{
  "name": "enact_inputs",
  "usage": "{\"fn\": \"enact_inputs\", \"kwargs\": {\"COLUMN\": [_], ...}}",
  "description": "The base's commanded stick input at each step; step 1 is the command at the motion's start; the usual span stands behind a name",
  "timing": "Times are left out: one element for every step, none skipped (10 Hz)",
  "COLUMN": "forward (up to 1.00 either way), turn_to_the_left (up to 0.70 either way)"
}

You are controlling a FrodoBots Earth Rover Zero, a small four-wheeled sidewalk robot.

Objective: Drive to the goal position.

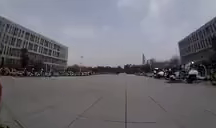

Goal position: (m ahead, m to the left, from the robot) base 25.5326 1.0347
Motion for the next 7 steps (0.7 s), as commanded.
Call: {"fn": "enact_inputs", "kwargs": {"forward": [0.85,0.85,0.85,0.85,0.85,0.85,0.85], "turn_to_the_left": [0.0,0.0,0.0,0.0,0.0,0.0,0.0]}}
